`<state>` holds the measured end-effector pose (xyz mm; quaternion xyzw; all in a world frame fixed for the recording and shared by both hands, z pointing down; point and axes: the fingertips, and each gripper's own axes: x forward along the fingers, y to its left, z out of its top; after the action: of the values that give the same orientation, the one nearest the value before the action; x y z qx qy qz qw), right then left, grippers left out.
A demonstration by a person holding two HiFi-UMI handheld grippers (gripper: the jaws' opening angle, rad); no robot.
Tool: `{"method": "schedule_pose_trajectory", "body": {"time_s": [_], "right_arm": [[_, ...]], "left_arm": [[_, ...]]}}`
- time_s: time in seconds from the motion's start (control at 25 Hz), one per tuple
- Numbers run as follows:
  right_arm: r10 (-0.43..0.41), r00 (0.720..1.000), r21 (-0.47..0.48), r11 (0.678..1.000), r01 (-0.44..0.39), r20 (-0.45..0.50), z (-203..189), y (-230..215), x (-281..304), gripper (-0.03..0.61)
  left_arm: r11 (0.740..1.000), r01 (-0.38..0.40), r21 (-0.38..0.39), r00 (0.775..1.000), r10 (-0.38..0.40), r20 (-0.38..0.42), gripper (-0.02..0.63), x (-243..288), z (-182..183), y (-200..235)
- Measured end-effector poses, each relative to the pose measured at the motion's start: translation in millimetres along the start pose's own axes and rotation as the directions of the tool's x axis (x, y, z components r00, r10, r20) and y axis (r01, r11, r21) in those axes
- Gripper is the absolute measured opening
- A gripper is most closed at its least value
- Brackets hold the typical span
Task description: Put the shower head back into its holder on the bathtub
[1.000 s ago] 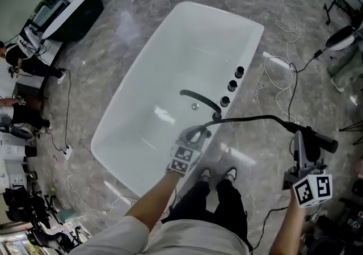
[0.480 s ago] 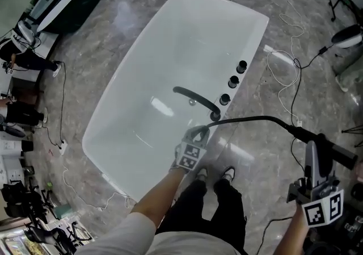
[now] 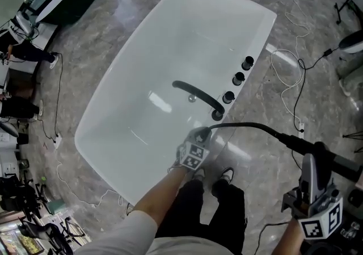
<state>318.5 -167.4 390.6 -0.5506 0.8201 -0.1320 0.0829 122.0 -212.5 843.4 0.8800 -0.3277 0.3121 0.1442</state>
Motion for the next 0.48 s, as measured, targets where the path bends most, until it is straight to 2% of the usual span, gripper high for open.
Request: {"method": "schedule_pose_trajectory", "body": {"time_s": [0.28, 0.48], "right_arm": [[0.125, 0.992, 0.018, 0.992, -0.124, -0.021, -20.6, 38.1, 21.6, 0.141], [0.199, 0.978, 0.044, 0.979, -0.197, -0.058, -29.6, 70.2, 34.5, 0.141]], "left_arm": [[1.000, 0.026, 0.008, 0.999, -0.026, -0.030, 0.051, 7.8, -22.4, -2.2], [0.998, 0.056, 0.002, 0.997, -0.056, -0.047, 0.081, -15.1, -28.2, -8.3]]}}
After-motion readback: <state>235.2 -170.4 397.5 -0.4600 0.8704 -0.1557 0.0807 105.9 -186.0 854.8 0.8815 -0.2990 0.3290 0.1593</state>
